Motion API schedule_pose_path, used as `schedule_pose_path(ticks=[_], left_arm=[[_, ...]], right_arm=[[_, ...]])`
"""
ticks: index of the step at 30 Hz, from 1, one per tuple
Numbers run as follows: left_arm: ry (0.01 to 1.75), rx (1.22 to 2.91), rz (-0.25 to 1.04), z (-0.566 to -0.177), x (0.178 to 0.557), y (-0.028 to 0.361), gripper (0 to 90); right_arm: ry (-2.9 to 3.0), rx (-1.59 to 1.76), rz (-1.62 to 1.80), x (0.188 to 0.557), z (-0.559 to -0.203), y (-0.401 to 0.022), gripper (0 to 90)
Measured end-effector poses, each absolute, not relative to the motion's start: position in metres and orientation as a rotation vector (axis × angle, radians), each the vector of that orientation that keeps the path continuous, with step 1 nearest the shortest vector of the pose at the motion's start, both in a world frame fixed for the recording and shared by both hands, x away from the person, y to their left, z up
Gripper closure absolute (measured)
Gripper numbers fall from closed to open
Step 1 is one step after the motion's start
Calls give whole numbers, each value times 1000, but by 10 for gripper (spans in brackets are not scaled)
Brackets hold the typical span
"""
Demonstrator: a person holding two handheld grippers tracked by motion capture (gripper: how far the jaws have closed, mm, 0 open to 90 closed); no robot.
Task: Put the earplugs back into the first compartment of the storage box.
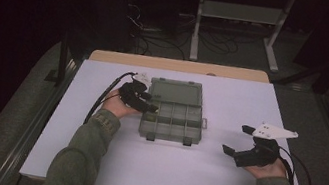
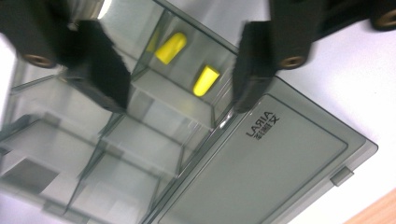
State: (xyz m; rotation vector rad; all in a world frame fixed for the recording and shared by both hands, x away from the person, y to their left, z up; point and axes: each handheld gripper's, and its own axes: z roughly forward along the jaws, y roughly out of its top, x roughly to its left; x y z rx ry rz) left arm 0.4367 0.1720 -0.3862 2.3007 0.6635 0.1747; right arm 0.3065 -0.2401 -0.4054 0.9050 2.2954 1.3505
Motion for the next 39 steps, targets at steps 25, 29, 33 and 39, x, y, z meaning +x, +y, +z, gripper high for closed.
schedule_pose_path(ticks=[25,29,33,39], left_arm=[[673,2020,273,-353,407,233,0],[690,1998,274,-354,402,244,0],[700,1971,293,-357,394,254,0],[708,1951,310,-361,382,267,0]], right_arm=[[2295,919,1357,307,-406,-240,0],[2293,921,1359,307,-406,-240,0],[2291,920,1361,306,-405,-240,0],[2287,925,1368,305,-405,-240,0]])
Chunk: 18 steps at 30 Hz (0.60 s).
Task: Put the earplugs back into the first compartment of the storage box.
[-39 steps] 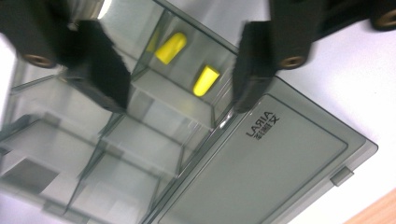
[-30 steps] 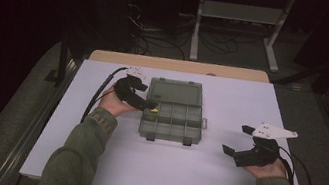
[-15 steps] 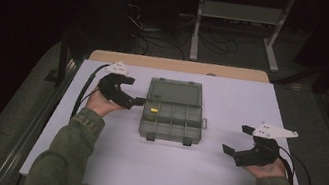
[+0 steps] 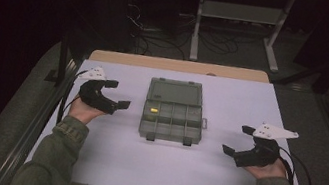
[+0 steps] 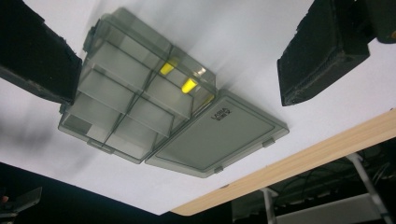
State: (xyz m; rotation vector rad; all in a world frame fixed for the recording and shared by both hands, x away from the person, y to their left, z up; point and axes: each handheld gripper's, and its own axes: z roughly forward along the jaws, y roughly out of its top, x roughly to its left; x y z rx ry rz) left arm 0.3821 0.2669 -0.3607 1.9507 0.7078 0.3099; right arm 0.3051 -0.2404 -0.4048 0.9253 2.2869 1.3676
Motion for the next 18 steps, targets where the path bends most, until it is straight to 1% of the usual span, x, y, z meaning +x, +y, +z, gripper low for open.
schedule_pose_path(ticks=[9,18], left_arm=[[697,1950,329,-367,363,282,0],[713,1933,343,-377,340,306,0]], right_arm=[[2286,930,1372,305,-405,-241,0],[2284,933,1378,304,-405,-241,0]])
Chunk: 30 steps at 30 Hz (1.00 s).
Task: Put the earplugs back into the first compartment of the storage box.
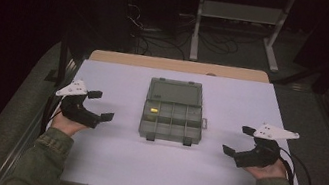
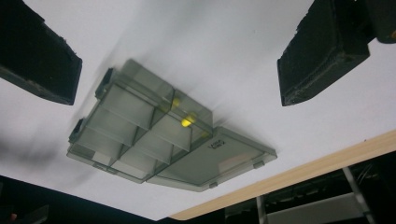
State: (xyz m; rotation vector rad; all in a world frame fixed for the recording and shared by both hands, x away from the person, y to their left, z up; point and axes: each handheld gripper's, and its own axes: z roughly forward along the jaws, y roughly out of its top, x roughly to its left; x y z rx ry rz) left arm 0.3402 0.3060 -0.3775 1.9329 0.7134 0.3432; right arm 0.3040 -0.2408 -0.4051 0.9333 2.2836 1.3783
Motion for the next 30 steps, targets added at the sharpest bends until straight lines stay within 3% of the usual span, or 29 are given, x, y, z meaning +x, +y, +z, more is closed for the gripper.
schedule_pose_path(ticks=[30], left_arm=[[814,1705,457,-395,284,365,0]], right_arm=[[2273,945,1381,302,-405,-242,0]])
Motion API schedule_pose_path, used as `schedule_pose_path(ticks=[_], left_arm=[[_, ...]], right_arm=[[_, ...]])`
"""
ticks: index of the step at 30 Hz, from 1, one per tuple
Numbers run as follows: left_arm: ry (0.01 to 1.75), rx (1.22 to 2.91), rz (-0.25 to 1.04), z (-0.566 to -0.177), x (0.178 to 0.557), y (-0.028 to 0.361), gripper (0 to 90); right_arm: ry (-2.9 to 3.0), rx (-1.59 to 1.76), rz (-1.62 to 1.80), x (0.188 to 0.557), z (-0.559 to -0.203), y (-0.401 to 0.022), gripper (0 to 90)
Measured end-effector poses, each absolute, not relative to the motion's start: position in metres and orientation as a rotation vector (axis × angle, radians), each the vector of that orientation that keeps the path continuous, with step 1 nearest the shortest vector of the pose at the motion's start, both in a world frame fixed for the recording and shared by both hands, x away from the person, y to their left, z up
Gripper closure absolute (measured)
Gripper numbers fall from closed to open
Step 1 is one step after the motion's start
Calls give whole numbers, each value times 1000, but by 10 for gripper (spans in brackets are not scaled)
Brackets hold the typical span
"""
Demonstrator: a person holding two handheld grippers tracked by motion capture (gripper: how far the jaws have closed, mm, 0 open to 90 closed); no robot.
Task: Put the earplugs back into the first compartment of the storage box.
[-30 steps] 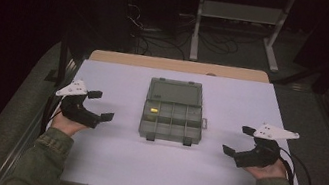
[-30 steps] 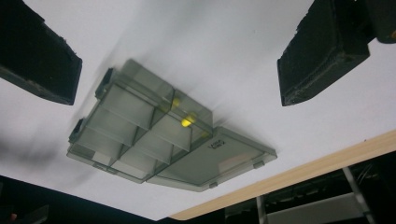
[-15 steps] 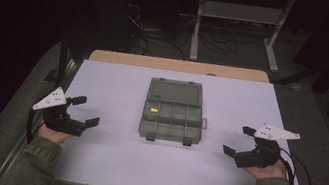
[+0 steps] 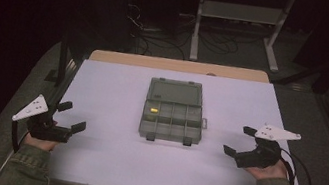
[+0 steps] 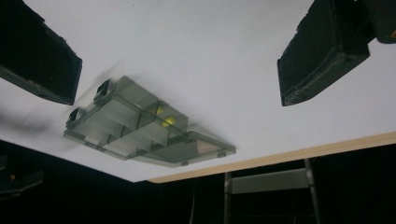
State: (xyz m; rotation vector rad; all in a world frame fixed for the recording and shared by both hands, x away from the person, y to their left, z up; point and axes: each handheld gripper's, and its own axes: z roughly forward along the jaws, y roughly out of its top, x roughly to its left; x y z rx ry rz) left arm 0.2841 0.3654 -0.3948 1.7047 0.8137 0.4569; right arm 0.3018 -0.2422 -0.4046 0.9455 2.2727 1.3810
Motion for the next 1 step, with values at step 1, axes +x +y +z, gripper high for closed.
schedule_pose_path(ticks=[1], left_arm=[[814,1705,457,-395,284,365,0]], right_arm=[[2274,948,1382,302,-405,-242,0]])
